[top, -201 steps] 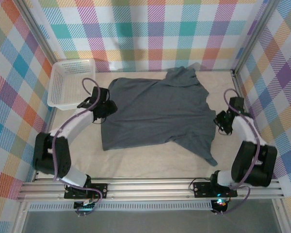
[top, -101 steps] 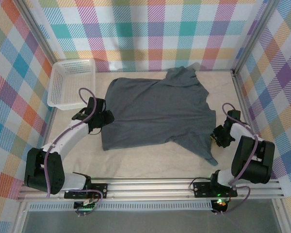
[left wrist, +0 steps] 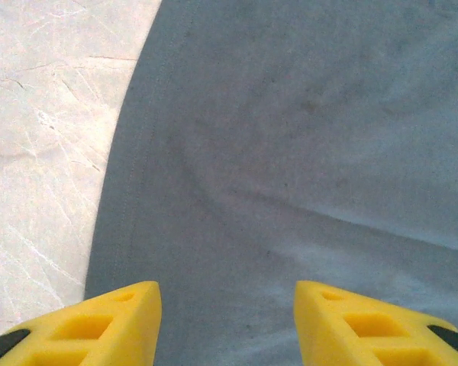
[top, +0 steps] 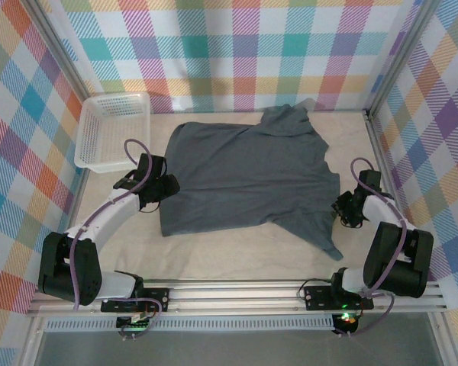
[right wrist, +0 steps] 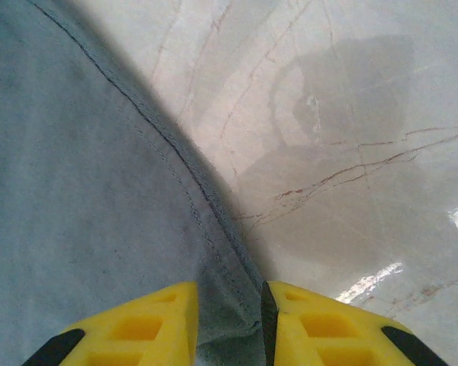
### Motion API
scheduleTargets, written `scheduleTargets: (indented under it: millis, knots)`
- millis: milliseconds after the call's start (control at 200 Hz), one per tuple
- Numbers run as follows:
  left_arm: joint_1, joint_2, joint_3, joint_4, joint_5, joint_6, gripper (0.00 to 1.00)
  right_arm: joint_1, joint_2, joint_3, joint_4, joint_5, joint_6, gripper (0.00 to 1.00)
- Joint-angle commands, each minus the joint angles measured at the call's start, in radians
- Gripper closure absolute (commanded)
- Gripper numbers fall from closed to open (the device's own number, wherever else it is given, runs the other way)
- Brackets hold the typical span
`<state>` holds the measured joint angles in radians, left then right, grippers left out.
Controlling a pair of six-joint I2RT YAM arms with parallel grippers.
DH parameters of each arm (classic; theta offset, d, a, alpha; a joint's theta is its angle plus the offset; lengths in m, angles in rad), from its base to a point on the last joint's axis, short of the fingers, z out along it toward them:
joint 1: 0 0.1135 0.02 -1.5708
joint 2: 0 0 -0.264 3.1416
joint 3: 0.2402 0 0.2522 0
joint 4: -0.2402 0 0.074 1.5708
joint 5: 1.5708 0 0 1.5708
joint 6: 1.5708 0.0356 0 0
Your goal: Fold the inside-out t-shirt
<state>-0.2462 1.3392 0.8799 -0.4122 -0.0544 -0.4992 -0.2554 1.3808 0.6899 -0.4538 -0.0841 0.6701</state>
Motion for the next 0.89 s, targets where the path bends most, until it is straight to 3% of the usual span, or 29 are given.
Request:
scheduleTargets:
  millis: [0,420,465,505,540,650,750,890]
  knots:
    - [0.004,-0.01,-0.005,0.0,-0.022,0.025,0.51,0.01,0.03,-0.001,0.011,-0.024,-0.001,0.71]
    - [0.004,-0.034,-0.007,-0.056,-0.058,-0.01,0.49,0.012,0.098,-0.001,-0.022,0.008,0.003,0.72]
    - [0.005,-0.039,-0.008,-0.071,-0.064,-0.01,0.49,0.012,0.094,0.003,-0.024,0.01,0.0,0.76]
    - [0.005,-0.044,-0.007,-0.091,-0.075,-0.009,0.48,0.011,0.087,0.01,-0.036,0.019,-0.003,0.9]
    - [0.007,-0.048,-0.004,-0.114,-0.089,-0.011,0.48,0.011,0.064,0.015,-0.052,0.046,0.008,1.0]
    - [0.01,-0.07,0.014,-0.227,-0.102,-0.029,0.48,0.012,-0.104,-0.016,-0.059,0.134,0.06,1.0]
    - [0.01,-0.085,0.002,-0.376,-0.129,-0.136,0.5,0.012,-0.246,-0.028,-0.088,0.185,0.079,1.0]
    - [0.012,-0.078,-0.074,-0.424,-0.066,-0.193,0.54,0.013,-0.328,-0.044,-0.113,0.163,0.076,1.0]
